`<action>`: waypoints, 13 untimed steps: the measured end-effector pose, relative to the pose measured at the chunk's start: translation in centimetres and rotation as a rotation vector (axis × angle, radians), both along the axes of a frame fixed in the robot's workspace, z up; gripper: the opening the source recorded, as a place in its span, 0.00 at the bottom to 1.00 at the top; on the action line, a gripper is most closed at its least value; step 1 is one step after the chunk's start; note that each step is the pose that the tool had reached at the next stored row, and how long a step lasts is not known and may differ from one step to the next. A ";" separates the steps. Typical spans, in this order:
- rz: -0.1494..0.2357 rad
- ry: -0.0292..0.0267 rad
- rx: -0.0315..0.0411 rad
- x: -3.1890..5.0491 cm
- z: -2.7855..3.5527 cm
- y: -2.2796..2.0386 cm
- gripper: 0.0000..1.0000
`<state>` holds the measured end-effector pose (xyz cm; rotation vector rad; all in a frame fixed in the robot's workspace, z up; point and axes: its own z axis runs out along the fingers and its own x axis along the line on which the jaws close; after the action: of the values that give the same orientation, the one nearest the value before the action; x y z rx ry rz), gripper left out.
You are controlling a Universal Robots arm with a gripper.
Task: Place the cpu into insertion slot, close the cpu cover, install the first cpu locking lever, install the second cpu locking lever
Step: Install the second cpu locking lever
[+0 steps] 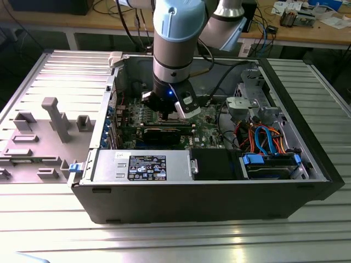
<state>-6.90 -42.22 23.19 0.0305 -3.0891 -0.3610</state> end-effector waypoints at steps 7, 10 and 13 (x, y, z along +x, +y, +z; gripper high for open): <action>0.003 -0.0026 0.0026 -1.06 -0.72 0.00 0.11; 0.007 -0.0111 0.0027 -1.35 -1.00 0.01 0.11; 0.007 -0.0198 0.0024 -1.46 -1.19 0.00 0.11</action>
<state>-8.36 -42.21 22.00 0.0457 -3.1072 -0.3664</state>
